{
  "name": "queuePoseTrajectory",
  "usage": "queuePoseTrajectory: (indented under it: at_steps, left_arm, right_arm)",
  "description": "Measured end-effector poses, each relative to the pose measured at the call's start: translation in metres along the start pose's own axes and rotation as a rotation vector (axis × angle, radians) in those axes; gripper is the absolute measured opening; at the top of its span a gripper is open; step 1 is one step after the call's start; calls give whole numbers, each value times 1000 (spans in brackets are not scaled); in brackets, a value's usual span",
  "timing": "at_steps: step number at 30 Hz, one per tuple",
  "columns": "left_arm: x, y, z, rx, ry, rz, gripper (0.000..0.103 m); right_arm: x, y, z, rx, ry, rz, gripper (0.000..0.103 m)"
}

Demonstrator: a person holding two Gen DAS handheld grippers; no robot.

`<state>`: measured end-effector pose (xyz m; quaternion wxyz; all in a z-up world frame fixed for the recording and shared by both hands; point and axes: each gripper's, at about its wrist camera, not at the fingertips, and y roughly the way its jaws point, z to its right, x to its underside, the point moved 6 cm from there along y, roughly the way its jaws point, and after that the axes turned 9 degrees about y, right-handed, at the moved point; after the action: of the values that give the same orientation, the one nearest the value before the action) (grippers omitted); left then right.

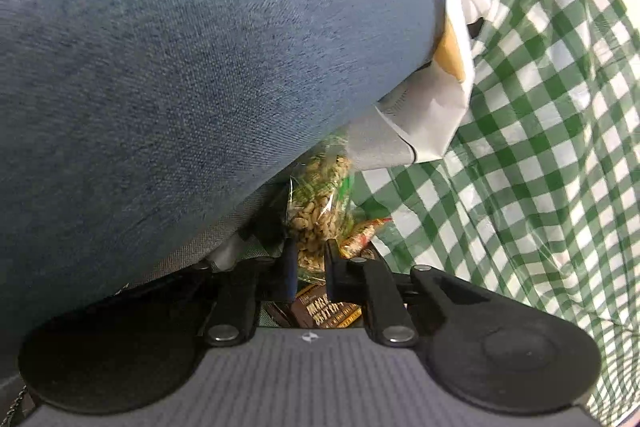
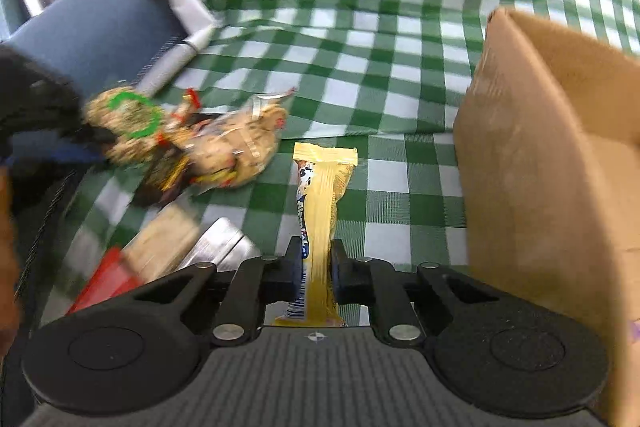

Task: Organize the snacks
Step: 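Grasp the yellow bar with the right tool while the left tool reaches toward the snack pile, then grasp the round nut cake pack with the left tool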

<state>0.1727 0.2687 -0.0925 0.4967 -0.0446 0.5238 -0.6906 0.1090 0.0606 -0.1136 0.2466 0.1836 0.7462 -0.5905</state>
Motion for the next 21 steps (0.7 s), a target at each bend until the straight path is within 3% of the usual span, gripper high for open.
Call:
queuePoseTrajectory:
  at_steps: [4,12,16,21]
  left_arm:
    - [1,-12,1,61,20,-11,0]
    - [9,-35,-8,87,49,-29,0]
    - [15,-35,-13,89,11,-53,33]
    - [13,-30,-11,32,-8,-12,35]
  right_arm:
    - [18,-43,-5,-57,-68,3,14]
    - [54,-96,-4,-164,-90,-22,15]
    - [81,-97,-1,-166,-98,-35,15]
    - [102,-82,-1,-133,-155,-54,15]
